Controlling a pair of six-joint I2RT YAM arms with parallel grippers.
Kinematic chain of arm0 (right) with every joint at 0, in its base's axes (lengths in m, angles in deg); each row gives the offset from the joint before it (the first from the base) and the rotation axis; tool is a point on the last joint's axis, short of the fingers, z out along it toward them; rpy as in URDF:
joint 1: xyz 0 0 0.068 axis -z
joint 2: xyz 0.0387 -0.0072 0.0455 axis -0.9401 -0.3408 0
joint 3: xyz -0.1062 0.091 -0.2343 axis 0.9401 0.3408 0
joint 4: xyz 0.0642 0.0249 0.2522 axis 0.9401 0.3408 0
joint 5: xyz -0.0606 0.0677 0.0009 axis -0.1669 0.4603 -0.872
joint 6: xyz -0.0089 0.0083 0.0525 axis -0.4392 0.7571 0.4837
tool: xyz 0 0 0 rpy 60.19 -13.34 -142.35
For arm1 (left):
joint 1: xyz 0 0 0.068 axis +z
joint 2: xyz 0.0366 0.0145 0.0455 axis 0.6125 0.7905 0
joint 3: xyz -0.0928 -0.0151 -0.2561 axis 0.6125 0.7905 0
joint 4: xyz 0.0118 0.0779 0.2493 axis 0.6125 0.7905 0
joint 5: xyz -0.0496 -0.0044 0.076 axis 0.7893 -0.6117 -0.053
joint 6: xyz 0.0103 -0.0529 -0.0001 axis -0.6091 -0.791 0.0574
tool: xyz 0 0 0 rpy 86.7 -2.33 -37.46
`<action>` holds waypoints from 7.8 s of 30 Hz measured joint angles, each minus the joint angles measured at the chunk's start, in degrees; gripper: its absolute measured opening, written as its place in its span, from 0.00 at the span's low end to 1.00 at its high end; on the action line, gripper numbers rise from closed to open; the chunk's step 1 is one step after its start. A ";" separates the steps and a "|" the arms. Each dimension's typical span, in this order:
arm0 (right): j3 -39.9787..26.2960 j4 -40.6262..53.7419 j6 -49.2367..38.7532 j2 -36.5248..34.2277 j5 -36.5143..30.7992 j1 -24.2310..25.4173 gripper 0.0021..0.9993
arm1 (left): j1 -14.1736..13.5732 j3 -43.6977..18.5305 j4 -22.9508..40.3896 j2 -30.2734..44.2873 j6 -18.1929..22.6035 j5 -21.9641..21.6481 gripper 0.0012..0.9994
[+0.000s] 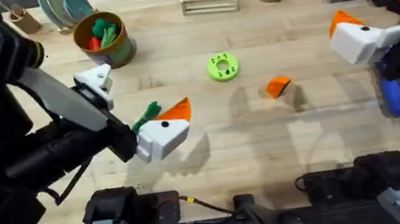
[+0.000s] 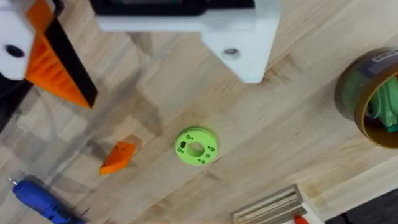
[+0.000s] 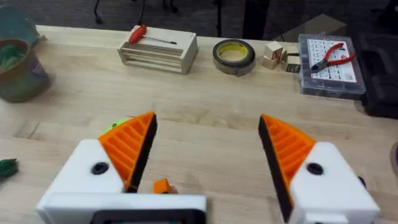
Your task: Pick up the gripper from the table and insert it into the empty holder that is missing its gripper. Then pick up a screw, insert it into the mounting hole, and use the screwdriver to tighten it. Finally, clean up the table by picking up the vegetable and placing it into the bucket.
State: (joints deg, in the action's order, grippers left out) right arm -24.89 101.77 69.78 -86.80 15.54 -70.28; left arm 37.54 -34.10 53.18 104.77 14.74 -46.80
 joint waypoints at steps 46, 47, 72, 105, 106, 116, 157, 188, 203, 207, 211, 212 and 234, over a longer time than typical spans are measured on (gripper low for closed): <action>0.00 0.00 0.00 0.00 -0.20 0.00 0.99 | 0.00 0.00 -3.69 0.00 -0.83 -0.03 0.99; 0.00 0.00 0.00 0.00 -0.20 0.00 0.99 | 0.00 0.00 -3.69 0.00 -0.83 -0.05 0.99; 0.00 0.00 0.00 0.00 -0.20 0.00 0.99 | 0.00 0.00 -7.82 0.00 -0.85 -0.32 0.99; 0.00 0.02 0.00 0.00 -0.20 0.00 0.99 | -1.95 29.70 -49.51 -27.77 -10.53 -10.65 0.99; 0.00 0.02 0.00 0.00 -0.20 0.00 0.99 | -1.95 30.63 -50.79 -28.34 -11.09 -11.43 0.99; 0.00 0.02 0.00 0.00 -0.20 0.00 0.99 | -1.95 41.25 -65.04 -28.74 -13.27 -14.75 0.99; 0.00 0.02 0.00 0.00 -0.20 0.00 0.99 | -1.99 42.82 -48.22 -28.61 -13.53 -15.74 0.99; 0.00 0.02 0.00 0.00 -0.20 0.00 0.99 | -1.99 42.82 -48.22 -28.61 -13.53 -15.74 0.99; 0.00 0.02 0.00 0.00 -0.20 0.00 0.99 | -1.99 42.82 -48.22 -28.61 -13.53 -15.74 0.99; 0.00 0.02 0.00 0.00 -0.20 0.00 0.99 | -1.99 42.82 -48.22 -28.61 -13.53 -15.74 0.99; 0.00 0.02 0.00 0.00 -0.20 0.00 0.99 | -1.99 42.82 -48.22 -28.61 -13.53 -15.74 0.99; 0.00 0.02 0.00 0.00 -0.20 0.00 0.99 | -1.99 42.82 -48.22 -28.61 -13.53 -15.74 0.99; -0.15 7.14 2.58 -5.83 7.21 0.00 0.99 | -1.99 42.82 -48.22 -28.61 -13.53 -15.74 0.99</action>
State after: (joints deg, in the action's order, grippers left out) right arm -25.04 108.91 72.36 -92.63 22.76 -70.28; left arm 35.55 8.72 4.96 76.15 1.21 -62.54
